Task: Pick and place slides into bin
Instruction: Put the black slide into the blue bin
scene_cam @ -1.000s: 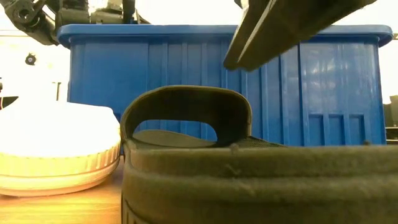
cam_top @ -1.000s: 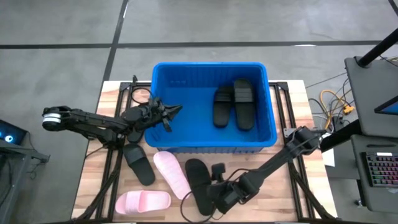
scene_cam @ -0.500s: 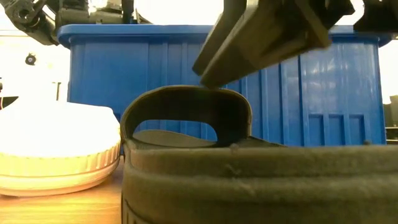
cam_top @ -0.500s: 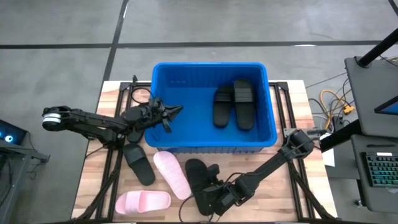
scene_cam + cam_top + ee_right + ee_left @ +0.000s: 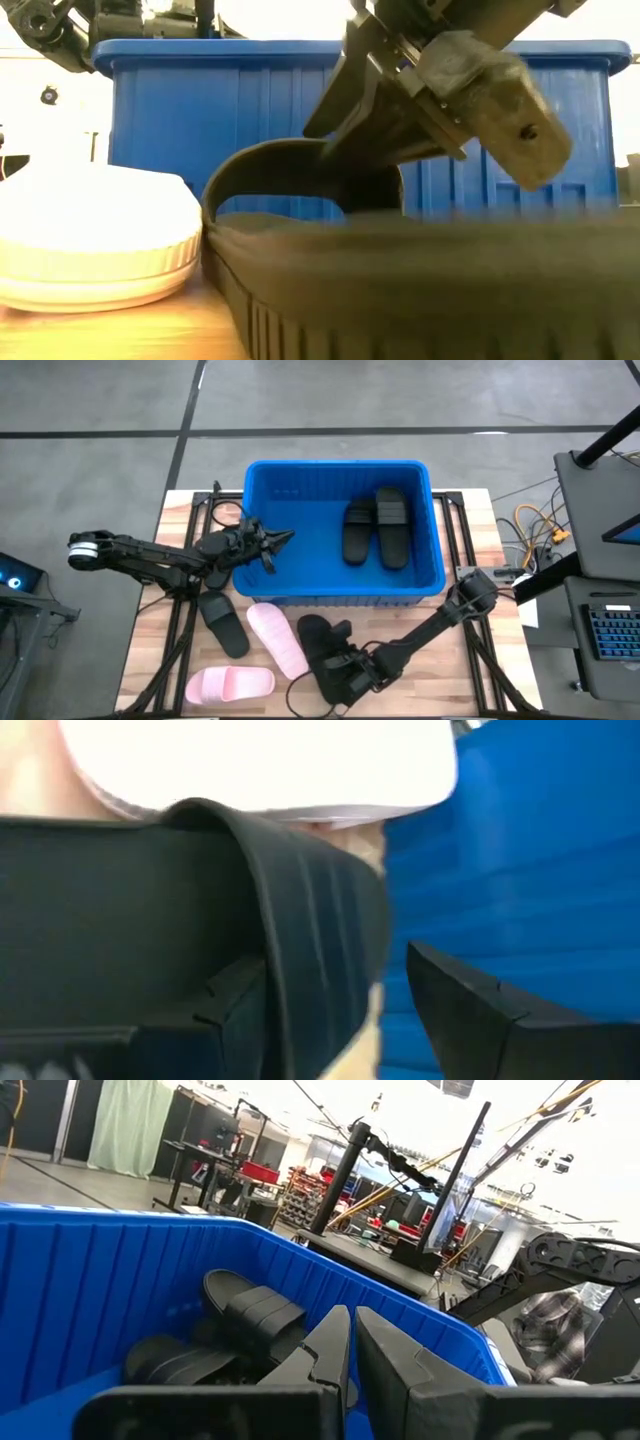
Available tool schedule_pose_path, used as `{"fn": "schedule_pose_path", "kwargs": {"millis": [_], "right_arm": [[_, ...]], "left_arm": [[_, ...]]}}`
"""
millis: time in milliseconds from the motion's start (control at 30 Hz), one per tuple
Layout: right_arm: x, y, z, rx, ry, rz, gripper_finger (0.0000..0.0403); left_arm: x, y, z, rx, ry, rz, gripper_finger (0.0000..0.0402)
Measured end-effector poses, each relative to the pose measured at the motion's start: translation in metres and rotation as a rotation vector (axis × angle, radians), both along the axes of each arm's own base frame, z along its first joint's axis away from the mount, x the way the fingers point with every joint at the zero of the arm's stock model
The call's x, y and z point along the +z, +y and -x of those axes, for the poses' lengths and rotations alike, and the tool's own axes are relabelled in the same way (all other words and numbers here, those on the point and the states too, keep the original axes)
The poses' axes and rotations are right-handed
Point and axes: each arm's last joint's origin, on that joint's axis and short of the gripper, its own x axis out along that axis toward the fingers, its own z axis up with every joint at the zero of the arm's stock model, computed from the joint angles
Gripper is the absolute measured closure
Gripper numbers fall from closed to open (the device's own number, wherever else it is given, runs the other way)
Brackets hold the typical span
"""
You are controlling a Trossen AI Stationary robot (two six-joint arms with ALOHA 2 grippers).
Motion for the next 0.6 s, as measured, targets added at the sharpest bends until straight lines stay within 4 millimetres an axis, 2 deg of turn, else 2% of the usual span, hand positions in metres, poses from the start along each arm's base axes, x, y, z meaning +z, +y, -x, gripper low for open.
{"fn": "schedule_pose_path", "kwargs": {"millis": [233, 600], "right_arm": [[-0.0007, -0.0044, -0.0033, -0.035, -0.011, -0.068, 0.0188], [-0.0008, -0.0047, -0.0034, -0.04, -0.013, -0.072, 0.0188]], "left_arm": [[0.0, 0.0001, 0.0, -0.001, 0.0, 0.0, 0.0395], [-0.0002, 0.0002, 0.0001, 0.001, 0.001, 0.0, 0.0395]]}}
